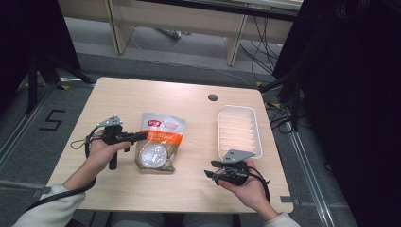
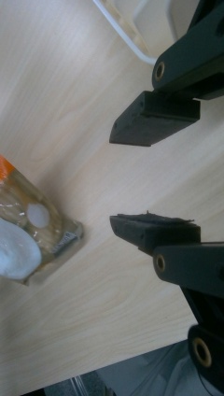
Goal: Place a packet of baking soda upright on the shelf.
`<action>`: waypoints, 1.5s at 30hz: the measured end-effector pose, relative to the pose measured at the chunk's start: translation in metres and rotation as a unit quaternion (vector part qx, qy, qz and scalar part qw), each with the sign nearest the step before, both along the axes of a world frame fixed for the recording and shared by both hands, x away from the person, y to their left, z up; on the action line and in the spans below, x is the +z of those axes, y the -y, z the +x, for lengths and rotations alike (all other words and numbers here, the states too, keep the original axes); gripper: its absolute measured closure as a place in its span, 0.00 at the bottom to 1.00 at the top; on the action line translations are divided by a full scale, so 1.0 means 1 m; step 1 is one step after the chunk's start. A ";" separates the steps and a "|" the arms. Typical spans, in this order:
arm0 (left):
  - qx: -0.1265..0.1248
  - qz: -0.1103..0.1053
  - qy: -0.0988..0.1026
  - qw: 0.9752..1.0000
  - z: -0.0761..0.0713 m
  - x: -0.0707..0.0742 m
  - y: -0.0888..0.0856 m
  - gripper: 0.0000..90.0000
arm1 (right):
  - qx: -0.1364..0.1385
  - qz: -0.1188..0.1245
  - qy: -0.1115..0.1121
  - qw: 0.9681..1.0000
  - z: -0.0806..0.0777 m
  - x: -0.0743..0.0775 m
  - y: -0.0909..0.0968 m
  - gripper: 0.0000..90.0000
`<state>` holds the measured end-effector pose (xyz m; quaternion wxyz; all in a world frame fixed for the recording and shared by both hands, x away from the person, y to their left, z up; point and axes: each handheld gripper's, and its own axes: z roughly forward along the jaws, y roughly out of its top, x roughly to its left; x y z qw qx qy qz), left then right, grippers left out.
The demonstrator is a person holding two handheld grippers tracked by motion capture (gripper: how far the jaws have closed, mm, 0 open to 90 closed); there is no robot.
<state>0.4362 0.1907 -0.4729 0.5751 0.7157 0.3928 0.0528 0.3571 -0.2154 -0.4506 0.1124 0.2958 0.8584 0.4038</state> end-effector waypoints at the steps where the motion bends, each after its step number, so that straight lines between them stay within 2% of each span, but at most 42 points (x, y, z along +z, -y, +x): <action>1: 0.000 0.000 0.000 1.000 0.000 0.000 0.000 0.99 | 0.000 0.000 0.000 1.000 0.000 0.000 0.000 0.61; 2: -0.009 -0.001 0.009 1.000 -0.005 0.002 0.000 0.99 | 0.010 -0.013 0.011 1.000 0.006 0.009 0.000 0.60; 3: -0.016 -0.009 0.012 1.000 -0.013 0.005 0.001 0.99 | 0.012 -0.017 0.017 1.000 0.008 0.012 0.000 0.60; 6: -0.025 -0.013 0.020 0.999 -0.021 0.008 0.002 0.99 | 0.022 -0.028 0.018 0.999 0.014 0.021 -0.002 0.59; 7: -0.035 -0.016 0.027 0.999 -0.026 0.010 0.002 0.99 | 0.037 -0.040 0.016 0.998 0.022 0.029 -0.005 0.58; 8: -0.039 -0.022 0.029 0.999 -0.033 0.012 0.004 0.99 | 0.033 -0.034 0.013 0.999 0.023 0.031 -0.007 0.58; 9: -0.048 -0.022 0.038 0.998 -0.036 0.014 0.004 0.99 | 0.039 -0.043 0.016 0.998 0.028 0.035 -0.008 0.58; 10: -0.046 -0.025 0.037 0.998 -0.040 0.015 0.005 1.00 | 0.042 -0.047 0.020 0.998 0.031 0.038 -0.010 0.57; 11: -0.055 -0.022 0.049 0.997 -0.043 0.017 0.005 0.99 | 0.048 -0.048 0.019 0.998 0.034 0.041 -0.012 0.57; 13: -0.054 -0.026 0.049 0.997 -0.048 0.018 0.007 0.99 | 0.053 -0.052 0.017 0.997 0.037 0.045 -0.013 0.56; 15: -0.059 -0.029 0.055 0.996 -0.055 0.020 0.010 1.00 | 0.063 -0.050 0.013 0.997 0.048 0.053 -0.021 0.53; 16: -0.059 -0.029 0.055 0.996 -0.055 0.020 0.010 0.99 | 0.063 -0.050 0.013 0.997 0.048 0.053 -0.021 0.53; 17: -0.067 -0.029 0.060 0.996 -0.057 0.021 0.011 0.99 | 0.074 -0.049 0.006 0.996 0.054 0.057 -0.026 0.53; 19: -0.065 -0.033 0.054 0.996 -0.060 0.022 0.012 0.99 | 0.077 -0.051 -0.001 0.996 0.057 0.059 -0.028 0.53; 20: -0.076 -0.031 0.061 0.995 -0.059 0.022 0.012 1.00 | 0.077 -0.053 0.004 0.996 0.060 0.059 -0.032 0.52; 21: -0.071 -0.035 0.055 0.995 -0.061 0.022 0.013 0.99 | 0.086 -0.053 0.003 0.995 0.066 0.063 -0.040 0.52; 22: -0.071 -0.035 0.055 0.995 -0.061 0.022 0.013 0.99 | 0.086 -0.053 0.003 0.995 0.066 0.063 -0.040 0.52; 23: -0.074 -0.035 0.056 0.995 -0.061 0.022 0.013 0.99 | 0.086 -0.056 0.003 0.995 0.068 0.064 -0.042 0.52; 24: -0.080 -0.031 0.063 0.994 -0.060 0.022 0.013 0.99 | 0.099 -0.060 0.007 0.993 0.072 0.066 -0.046 0.53; 25: -0.081 -0.030 0.064 0.994 -0.061 0.022 0.013 0.99 | 0.103 -0.056 0.003 0.993 0.076 0.067 -0.053 0.53; 28: -0.084 -0.028 0.067 0.994 -0.061 0.023 0.014 0.99 | 0.104 -0.061 -0.001 0.993 0.079 0.068 -0.059 0.53; 30: -0.086 -0.028 0.068 0.994 -0.062 0.024 0.015 0.99 | 0.120 -0.072 -0.002 0.990 0.086 0.069 -0.068 0.54; 31: -0.086 -0.028 0.068 0.994 -0.062 0.024 0.015 0.99 | 0.120 -0.073 -0.003 0.990 0.086 0.069 -0.071 0.56; 32: -0.091 -0.030 0.072 0.993 -0.062 0.024 0.015 0.99 | 0.130 -0.076 0.000 0.989 0.088 0.069 -0.073 0.57; 34: -0.083 -0.030 0.063 0.994 -0.065 0.025 0.016 1.00 | 0.135 -0.070 -0.005 0.988 0.088 0.069 -0.077 0.62; 35: -0.090 -0.029 0.069 0.993 -0.064 0.025 0.016 0.99 | 0.151 -0.071 -0.003 0.986 0.090 0.069 -0.079 0.65; 36: -0.088 -0.028 0.067 0.993 -0.065 0.025 0.016 0.99 | 0.144 -0.070 -0.009 0.987 0.089 0.069 -0.080 0.68; 39: -0.092 -0.025 0.073 0.993 -0.065 0.025 0.016 1.00 | 0.160 -0.079 -0.015 0.984 0.090 0.066 -0.085 0.75; 41: -0.091 -0.027 0.068 0.993 -0.066 0.025 0.017 0.99 | 0.163 -0.081 -0.018 0.983 0.090 0.066 -0.086 0.78; 42: -0.092 -0.027 0.069 0.993 -0.066 0.025 0.017 0.99 | 0.169 -0.085 -0.026 0.982 0.090 0.065 -0.088 0.83; 45: -0.092 -0.027 0.069 0.993 -0.066 0.025 0.017 0.99 | 0.174 -0.092 -0.026 0.980 0.089 0.064 -0.090 0.86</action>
